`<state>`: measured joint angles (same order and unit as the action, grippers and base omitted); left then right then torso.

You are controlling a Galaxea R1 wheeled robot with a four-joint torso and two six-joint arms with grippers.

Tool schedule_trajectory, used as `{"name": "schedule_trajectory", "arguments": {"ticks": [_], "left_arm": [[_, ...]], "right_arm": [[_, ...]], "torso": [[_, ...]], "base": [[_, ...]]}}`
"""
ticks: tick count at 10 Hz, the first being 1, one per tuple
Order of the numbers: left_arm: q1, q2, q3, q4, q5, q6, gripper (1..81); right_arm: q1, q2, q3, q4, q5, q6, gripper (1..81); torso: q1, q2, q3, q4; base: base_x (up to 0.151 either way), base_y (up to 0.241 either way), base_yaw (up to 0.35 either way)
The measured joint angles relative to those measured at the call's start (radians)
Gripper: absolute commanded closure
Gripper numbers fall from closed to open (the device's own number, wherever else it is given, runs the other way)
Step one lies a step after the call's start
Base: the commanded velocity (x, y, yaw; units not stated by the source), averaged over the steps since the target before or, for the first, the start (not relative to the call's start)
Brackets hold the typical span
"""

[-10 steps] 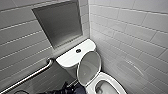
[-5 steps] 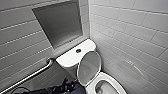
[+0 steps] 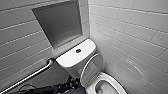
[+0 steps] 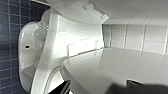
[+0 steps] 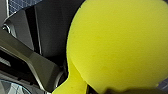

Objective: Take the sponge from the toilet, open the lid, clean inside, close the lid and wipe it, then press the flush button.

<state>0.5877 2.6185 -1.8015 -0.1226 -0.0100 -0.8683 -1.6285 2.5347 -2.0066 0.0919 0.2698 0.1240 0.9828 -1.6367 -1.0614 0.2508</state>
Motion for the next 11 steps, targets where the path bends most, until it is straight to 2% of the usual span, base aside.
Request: {"name": "schedule_trajectory", "arguments": {"ticks": [4,5,7,9,11], "left_arm": [[0.016,0.001,0.023,0.003,0.022,0.004,1.0],[0.024,-0.018,0.027,0.030,0.067,0.007,1.0],[0.065,-0.071,0.027,0.159,0.171,0.008,1.0],[0.161,-0.103,0.047,0.321,0.246,0.026,1.0],[0.290,-0.125,0.073,0.457,0.273,0.051,1.0]], "right_arm": [[0.000,0.008,-0.018,0.000,0.000,0.000,81.1],[0.001,0.007,-0.020,0.000,0.000,0.004,81.1],[0.005,0.006,-0.042,0.000,-0.001,0.008,81.1],[0.008,-0.002,-0.053,0.000,0.006,0.009,81.1],[0.009,-0.012,-0.051,0.000,0.035,0.008,81.1]], "torso": [[0.000,0.000,0.000,0.000],[0.000,0.000,0.000,0.000],[0.000,0.000,0.000,0.000],[0.000,0.000,0.000,0.000],[0.000,0.000,0.000,0.000]], "base": [[0.000,0.000,0.000],[0.000,0.000,0.000],[0.000,0.000,0.000],[0.000,0.000,0.000],[0.000,0.000,0.000]]}}
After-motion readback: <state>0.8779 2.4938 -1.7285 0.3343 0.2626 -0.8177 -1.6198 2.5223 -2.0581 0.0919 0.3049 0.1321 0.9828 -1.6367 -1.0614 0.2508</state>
